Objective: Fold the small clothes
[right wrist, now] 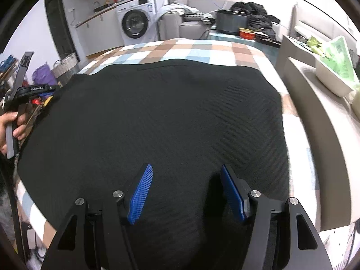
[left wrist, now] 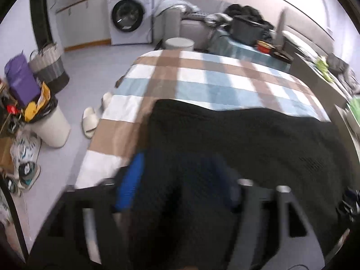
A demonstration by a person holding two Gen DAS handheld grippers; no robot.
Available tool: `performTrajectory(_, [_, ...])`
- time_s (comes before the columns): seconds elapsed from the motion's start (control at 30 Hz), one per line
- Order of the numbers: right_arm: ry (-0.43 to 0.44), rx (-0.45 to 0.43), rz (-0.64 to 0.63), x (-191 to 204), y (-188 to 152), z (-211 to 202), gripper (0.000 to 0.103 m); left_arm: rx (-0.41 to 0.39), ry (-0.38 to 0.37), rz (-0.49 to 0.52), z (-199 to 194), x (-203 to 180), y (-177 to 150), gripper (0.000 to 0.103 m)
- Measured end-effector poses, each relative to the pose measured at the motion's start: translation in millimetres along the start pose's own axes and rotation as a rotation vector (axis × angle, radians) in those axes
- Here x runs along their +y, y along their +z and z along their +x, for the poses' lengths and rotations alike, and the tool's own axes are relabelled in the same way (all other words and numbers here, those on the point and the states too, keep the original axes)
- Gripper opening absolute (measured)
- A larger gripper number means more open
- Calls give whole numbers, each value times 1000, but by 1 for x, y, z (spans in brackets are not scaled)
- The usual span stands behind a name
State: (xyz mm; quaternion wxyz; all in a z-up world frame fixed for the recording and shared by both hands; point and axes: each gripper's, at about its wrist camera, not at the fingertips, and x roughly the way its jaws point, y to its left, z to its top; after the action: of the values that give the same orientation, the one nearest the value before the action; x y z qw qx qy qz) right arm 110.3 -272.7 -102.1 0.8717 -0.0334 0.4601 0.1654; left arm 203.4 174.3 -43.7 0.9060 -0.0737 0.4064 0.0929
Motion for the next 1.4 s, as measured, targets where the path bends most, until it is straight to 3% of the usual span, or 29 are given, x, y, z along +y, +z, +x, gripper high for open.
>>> performTrajectory(0.07, [11,2,-34,7,-3,1,64,-15,-33,30,-20,-18,-17,82])
performTrajectory(0.27, [15,-1,-45,9,-11,-3,64,28,-157,153,-61,-80,-74,87])
performTrajectory(0.37, [15,-27,-34,7,-11,-11,64,27,-167,166,-70,-106,-97,96])
performTrajectory(0.6, [79,-33,-54,20,-20,-17,64,68,-162,181,-66,-144,-132,96])
performTrajectory(0.8, [71,-9,-101,26,-31,-7,70,77,-146,180,-61,-146,-139,97])
performTrajectory(1.17, [-102,20,-71,-36,-51,-41,73,96,-127,162,-54,-129,-144,99])
performTrajectory(1.23, [-90,17,-26,-50,-54,-50,73,97,-115,163,-54,-129,-146,99])
performTrajectory(1.4, [65,4,179,-87,-52,-53,73,95,-105,174,-52,-129,-151,102])
